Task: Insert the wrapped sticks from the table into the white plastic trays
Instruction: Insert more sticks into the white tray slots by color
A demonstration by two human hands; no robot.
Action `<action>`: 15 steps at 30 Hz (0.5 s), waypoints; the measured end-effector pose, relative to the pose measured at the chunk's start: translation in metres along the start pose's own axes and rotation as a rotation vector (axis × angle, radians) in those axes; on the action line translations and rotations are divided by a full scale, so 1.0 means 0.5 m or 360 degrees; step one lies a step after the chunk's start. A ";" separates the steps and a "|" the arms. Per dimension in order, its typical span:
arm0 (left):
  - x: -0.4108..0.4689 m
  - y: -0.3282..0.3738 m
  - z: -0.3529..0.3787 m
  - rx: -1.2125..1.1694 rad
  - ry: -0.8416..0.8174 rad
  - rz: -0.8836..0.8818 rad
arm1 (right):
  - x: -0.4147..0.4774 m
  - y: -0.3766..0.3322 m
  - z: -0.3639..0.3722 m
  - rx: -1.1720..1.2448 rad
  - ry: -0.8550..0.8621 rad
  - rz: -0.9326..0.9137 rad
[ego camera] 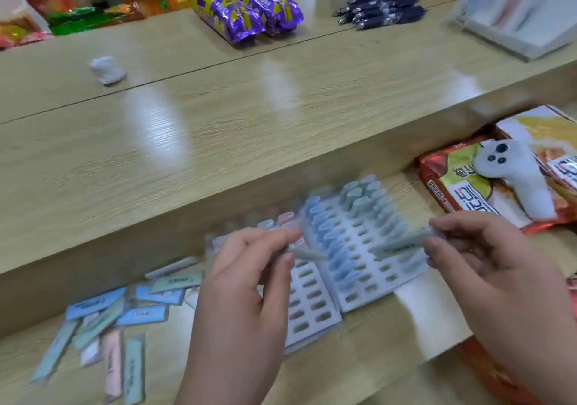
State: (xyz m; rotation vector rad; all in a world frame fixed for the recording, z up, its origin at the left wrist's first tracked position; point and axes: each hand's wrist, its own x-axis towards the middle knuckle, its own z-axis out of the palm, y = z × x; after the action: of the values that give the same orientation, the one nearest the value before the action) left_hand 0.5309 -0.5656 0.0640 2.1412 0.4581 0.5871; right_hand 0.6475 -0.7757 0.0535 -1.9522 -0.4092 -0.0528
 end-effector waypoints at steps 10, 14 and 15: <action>0.064 0.032 0.163 0.0207 0.0077 0.0221 | 0.069 0.061 -0.028 -0.0268 -0.0014 -0.0256; 0.089 0.019 0.205 0.0326 0.0075 0.0148 | 0.102 0.085 0.001 -0.0434 -0.0137 -0.0396; 0.095 0.016 0.213 0.0327 0.0072 0.0128 | 0.110 0.088 0.009 -0.0497 -0.0173 -0.0442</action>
State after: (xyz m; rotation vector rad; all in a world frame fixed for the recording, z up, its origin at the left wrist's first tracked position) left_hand 0.6302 -0.6141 0.0257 2.3544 0.4765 0.6593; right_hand 0.7118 -0.7730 0.0253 -2.1972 -0.7812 -0.2003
